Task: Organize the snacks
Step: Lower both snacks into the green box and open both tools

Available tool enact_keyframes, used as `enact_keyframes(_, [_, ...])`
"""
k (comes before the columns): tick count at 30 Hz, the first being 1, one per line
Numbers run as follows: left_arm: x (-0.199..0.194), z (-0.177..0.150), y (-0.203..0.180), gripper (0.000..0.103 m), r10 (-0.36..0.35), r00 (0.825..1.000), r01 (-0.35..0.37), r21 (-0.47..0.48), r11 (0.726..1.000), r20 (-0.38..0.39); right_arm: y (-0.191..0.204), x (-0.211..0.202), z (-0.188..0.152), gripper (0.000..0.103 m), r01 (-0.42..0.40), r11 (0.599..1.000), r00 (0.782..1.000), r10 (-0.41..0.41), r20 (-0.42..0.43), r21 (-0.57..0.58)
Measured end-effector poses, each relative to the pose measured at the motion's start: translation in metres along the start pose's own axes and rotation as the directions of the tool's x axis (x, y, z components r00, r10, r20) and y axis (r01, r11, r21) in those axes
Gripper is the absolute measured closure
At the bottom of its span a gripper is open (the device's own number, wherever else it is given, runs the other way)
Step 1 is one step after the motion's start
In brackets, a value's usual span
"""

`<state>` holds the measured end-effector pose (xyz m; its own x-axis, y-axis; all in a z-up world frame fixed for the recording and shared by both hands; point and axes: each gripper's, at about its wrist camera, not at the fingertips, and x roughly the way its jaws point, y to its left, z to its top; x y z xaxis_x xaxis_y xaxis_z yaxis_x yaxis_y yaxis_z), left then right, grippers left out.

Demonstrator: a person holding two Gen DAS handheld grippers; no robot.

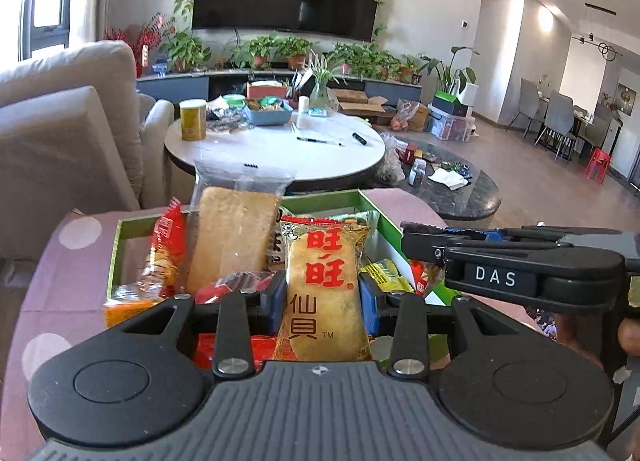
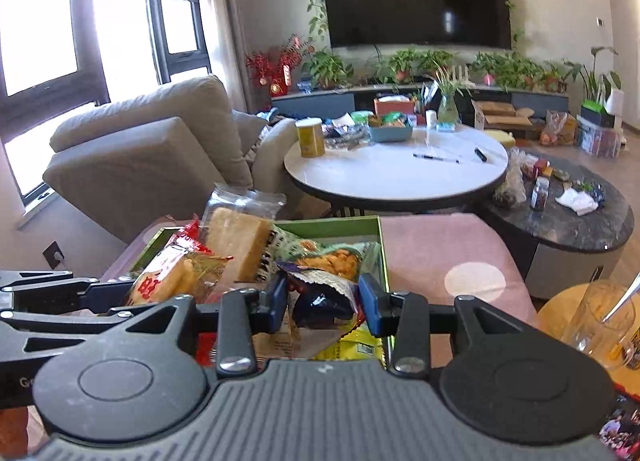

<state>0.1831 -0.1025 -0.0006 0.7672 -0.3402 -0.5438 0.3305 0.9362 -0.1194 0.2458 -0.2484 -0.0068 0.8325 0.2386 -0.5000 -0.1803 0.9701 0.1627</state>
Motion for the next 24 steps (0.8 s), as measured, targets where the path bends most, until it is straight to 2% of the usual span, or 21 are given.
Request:
enact_keyframes(9, [0.026,-0.004,0.003,0.068,0.007,0.999,-0.007,-0.031,0.999,-0.032,-0.01,0.019,-0.004,0.02,-0.021,0.999,0.999,0.022,-0.039,0.039])
enact_keyframes(13, [0.036,-0.011,0.009,0.062,0.041,0.998,-0.045,-0.075,0.996,-0.047,-0.011,0.025,-0.007,0.02,-0.055,0.997,0.996,0.058,-0.067,0.052])
enact_keyframes(17, [0.035,-0.016,0.014,0.061,0.04,0.998,-0.043,-0.08,0.996,-0.043,-0.011,0.025,-0.013,0.018,-0.033,0.998,0.997,0.036,-0.062,0.049])
enact_keyframes(19, [0.029,-0.016,0.011,0.057,0.036,0.999,-0.039,-0.072,0.997,-0.04,-0.013,0.022,-0.013,0.018,-0.039,0.997,0.997,0.043,-0.058,0.067])
enact_keyframes(22, [0.019,-0.017,0.008,0.046,0.028,0.999,-0.029,-0.054,0.998,-0.023,-0.014,0.018,-0.012,0.018,-0.037,0.996,0.998,0.041,-0.049,0.078])
enact_keyframes(24, [0.01,-0.018,0.005,0.035,0.044,0.999,-0.045,-0.042,0.998,-0.009,-0.014,0.014,-0.012,0.018,-0.032,0.997,0.999,0.035,-0.038,0.077])
